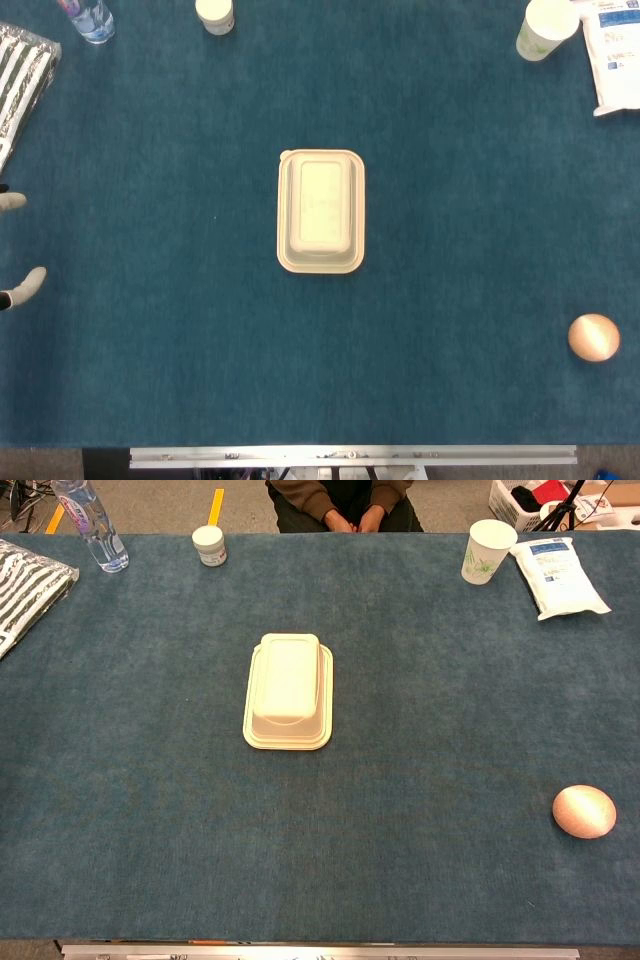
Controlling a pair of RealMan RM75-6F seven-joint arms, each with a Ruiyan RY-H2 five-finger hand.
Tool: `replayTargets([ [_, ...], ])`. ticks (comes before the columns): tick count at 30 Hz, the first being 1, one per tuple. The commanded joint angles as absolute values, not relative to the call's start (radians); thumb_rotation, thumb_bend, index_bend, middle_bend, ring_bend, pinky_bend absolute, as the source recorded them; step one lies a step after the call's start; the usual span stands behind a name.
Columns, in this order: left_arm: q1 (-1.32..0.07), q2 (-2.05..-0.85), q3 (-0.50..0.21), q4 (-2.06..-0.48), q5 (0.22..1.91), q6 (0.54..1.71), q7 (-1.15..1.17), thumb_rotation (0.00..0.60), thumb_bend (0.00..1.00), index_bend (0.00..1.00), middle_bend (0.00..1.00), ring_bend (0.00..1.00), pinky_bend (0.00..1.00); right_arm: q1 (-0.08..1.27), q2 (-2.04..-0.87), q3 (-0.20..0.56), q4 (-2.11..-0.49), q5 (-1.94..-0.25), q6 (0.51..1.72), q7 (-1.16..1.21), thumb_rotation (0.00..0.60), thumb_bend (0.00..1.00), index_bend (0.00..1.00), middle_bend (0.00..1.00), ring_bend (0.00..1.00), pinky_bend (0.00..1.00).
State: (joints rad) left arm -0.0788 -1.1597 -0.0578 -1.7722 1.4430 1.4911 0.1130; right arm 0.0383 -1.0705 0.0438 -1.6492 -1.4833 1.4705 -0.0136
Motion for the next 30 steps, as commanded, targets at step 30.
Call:
replayTargets([
  [30,-0.054,-1.133,-0.031,-1.785,1.508,1.528,0.042,0.6,0.15,0.29,0.23,0.15,0.12,0.326,-1.101,0.083,-1.772,-1.628,1.168,0.035,0.6,0.17,0.27,0.4,0.32,0.3],
])
